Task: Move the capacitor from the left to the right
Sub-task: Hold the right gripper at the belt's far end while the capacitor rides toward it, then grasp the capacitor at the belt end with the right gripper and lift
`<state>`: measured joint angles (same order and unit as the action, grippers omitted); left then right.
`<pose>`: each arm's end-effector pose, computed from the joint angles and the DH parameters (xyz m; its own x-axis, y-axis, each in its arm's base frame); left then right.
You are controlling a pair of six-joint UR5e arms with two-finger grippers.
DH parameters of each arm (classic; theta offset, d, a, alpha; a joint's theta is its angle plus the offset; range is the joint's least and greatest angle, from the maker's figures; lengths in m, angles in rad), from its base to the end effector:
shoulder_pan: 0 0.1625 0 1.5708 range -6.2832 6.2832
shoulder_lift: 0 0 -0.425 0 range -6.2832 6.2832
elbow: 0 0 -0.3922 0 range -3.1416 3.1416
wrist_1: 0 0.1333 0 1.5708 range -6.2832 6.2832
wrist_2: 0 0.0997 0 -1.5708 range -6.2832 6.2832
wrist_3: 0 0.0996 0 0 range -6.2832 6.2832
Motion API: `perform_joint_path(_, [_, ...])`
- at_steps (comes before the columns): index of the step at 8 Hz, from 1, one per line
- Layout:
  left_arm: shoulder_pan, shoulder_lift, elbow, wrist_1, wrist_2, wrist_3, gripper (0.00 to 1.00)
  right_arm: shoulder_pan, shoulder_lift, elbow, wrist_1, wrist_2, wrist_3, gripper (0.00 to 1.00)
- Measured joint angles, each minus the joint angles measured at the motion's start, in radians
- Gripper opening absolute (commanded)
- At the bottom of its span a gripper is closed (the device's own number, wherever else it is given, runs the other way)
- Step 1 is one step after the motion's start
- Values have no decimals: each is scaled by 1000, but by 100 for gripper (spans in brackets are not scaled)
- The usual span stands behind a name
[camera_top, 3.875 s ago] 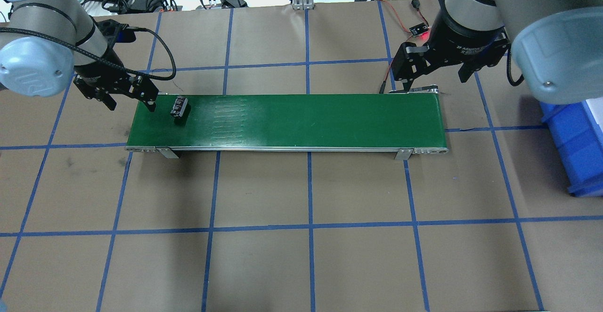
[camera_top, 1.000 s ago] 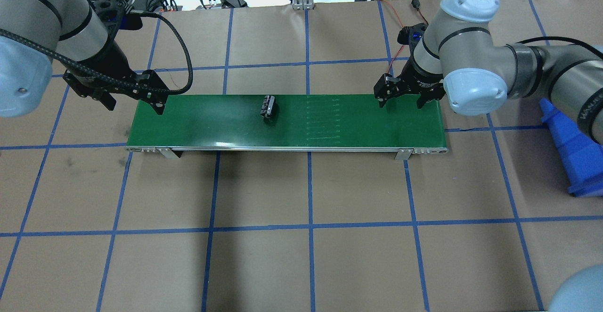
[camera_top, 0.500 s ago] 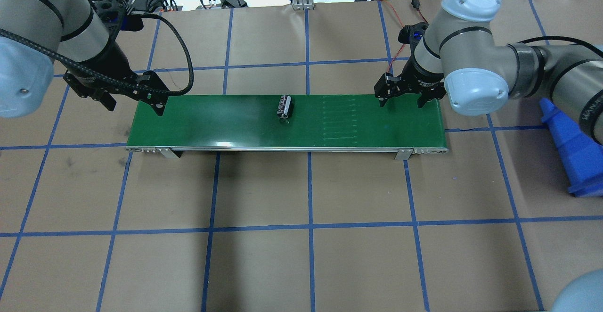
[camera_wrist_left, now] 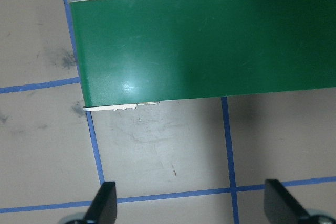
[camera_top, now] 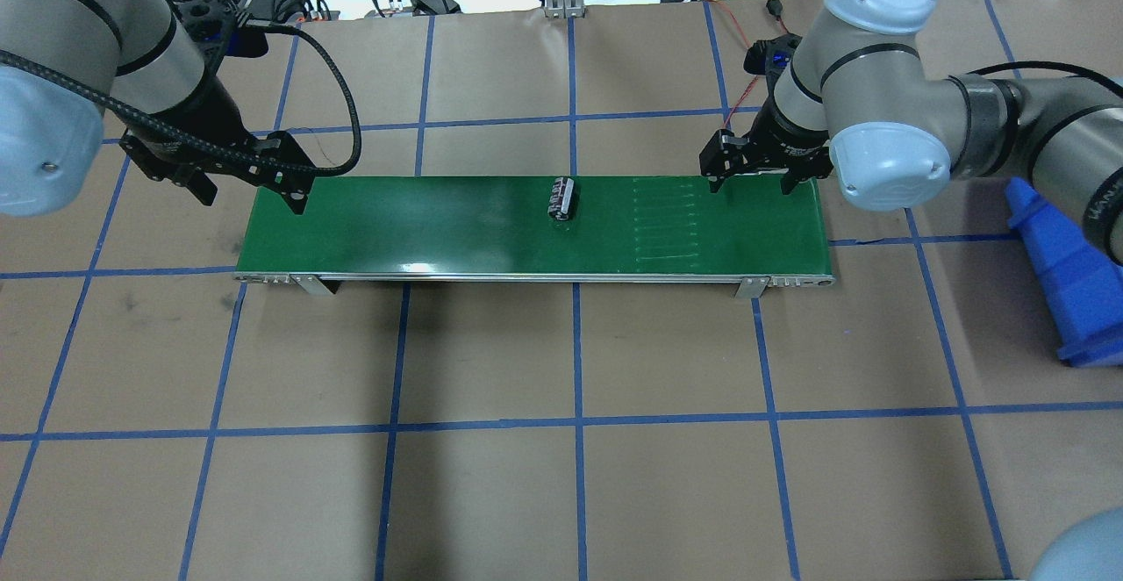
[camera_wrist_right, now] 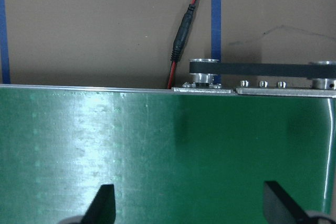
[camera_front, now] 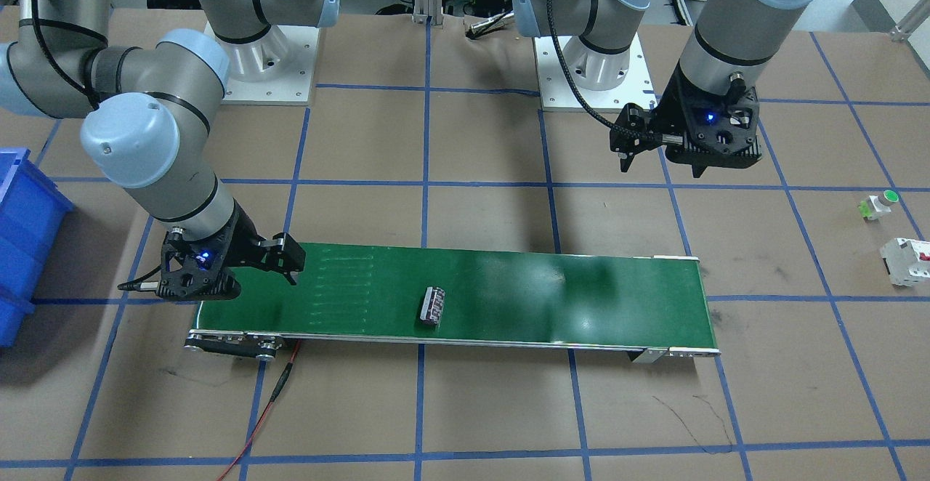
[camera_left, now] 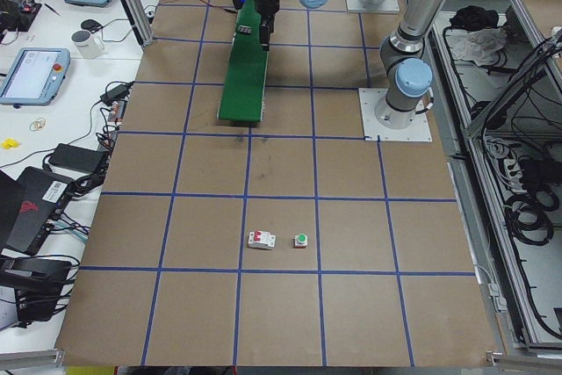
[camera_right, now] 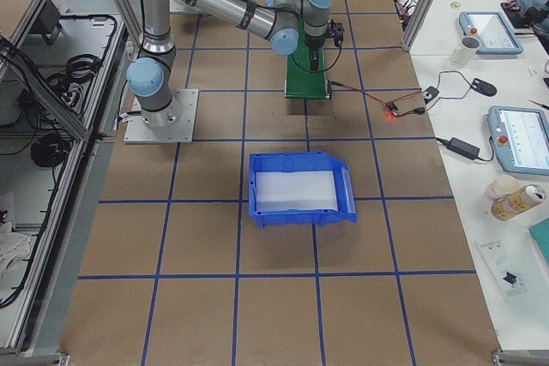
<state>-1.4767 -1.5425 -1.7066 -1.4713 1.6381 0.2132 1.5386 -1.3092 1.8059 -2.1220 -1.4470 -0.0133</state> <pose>-0.0812 -0.4866 0.4451 -0.9908 0.1195 -0.0640 0.1184 0.9927 0.0221 0.1275 -0.5641 0.2929 -0.9924 0.0119 -0.1226 0.0189 0.9982 -0.0561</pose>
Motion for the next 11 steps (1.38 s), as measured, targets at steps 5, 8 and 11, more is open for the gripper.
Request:
perform_joint_path(5, [1, -4, 1, 2, 2, 0, 100, 0, 4, -20, 7, 2, 11, 100])
perform_joint_path(8, [1, -4, 1, 1, 2, 0, 100, 0, 13, -20, 10, 9, 21, 100])
perform_joint_path(11, [1, -3, 1, 0, 2, 0, 100, 0, 23, -18, 4, 12, 60, 100])
